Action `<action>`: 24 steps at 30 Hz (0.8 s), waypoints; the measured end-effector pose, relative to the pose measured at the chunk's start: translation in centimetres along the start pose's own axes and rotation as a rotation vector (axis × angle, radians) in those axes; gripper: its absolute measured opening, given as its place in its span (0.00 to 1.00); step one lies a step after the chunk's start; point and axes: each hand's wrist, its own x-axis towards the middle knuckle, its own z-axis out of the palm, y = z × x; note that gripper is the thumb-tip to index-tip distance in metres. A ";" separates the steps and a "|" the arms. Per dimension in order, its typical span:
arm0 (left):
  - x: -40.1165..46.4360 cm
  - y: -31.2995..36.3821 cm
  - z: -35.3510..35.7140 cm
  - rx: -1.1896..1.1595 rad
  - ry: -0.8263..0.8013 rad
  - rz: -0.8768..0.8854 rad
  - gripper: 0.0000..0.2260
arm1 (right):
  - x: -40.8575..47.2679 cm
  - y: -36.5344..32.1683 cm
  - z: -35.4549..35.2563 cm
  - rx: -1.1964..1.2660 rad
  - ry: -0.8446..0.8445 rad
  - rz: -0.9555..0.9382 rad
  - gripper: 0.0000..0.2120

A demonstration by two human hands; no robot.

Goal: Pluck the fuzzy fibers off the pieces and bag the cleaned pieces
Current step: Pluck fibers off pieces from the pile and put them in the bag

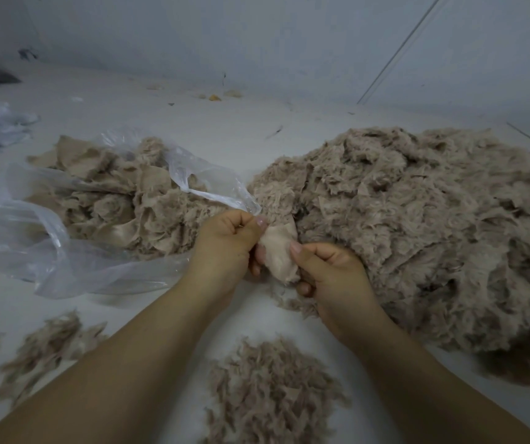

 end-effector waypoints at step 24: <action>0.6 1.5 -1.7 0.294 0.157 0.154 0.11 | 0.1 0.1 0.0 0.075 0.072 0.004 0.16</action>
